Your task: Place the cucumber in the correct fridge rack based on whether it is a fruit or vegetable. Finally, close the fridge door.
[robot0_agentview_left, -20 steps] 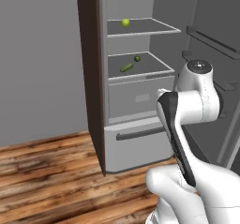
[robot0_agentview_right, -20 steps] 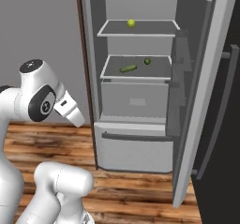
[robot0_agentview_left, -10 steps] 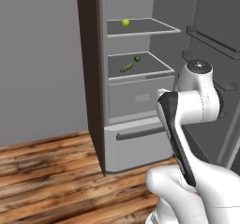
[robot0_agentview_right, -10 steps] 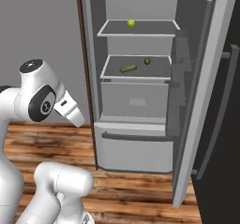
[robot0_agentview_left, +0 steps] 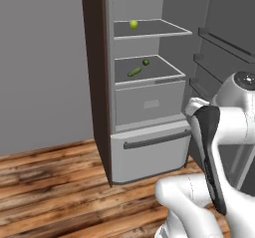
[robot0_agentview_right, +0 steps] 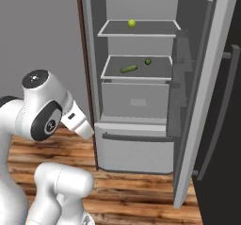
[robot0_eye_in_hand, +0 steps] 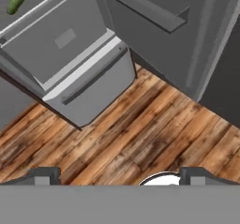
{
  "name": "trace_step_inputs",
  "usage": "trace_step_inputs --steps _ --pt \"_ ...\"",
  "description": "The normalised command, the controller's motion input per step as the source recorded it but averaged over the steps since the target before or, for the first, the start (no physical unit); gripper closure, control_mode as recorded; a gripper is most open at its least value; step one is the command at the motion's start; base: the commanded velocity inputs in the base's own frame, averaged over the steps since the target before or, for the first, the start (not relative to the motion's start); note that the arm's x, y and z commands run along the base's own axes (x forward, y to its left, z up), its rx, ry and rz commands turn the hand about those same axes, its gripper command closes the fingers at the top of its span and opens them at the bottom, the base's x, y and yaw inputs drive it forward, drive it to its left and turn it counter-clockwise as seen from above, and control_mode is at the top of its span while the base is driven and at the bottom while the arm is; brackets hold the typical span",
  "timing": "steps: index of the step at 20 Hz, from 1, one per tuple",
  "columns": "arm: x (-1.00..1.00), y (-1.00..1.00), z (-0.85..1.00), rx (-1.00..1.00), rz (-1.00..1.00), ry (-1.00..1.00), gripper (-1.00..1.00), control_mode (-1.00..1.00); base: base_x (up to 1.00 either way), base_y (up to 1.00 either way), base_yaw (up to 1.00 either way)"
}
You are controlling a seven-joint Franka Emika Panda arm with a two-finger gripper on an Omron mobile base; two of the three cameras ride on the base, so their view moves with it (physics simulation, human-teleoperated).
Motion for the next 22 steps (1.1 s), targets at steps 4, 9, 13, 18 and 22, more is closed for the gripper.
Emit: trace_step_inputs --steps 4,9,13,18,22 --pt "-0.99 -0.94 0.09 0.11 -0.05 -0.31 -1.00 -1.00 0.00 0.00 0.00" --pt "-0.87 -0.99 0.01 0.12 -0.10 -0.24 -1.00 -1.00 0.00 0.00 0.00" --pt "-0.79 -1.00 0.06 0.15 -0.15 -0.13 -1.00 -1.00 0.00 0.00 0.00" --pt "-0.47 -1.00 0.03 0.15 -0.13 -0.05 -1.00 -1.00 0.00 0.00 0.00" --pt "0.22 -1.00 -0.01 0.12 -0.01 0.00 -1.00 -1.00 0.00 0.00 0.00"
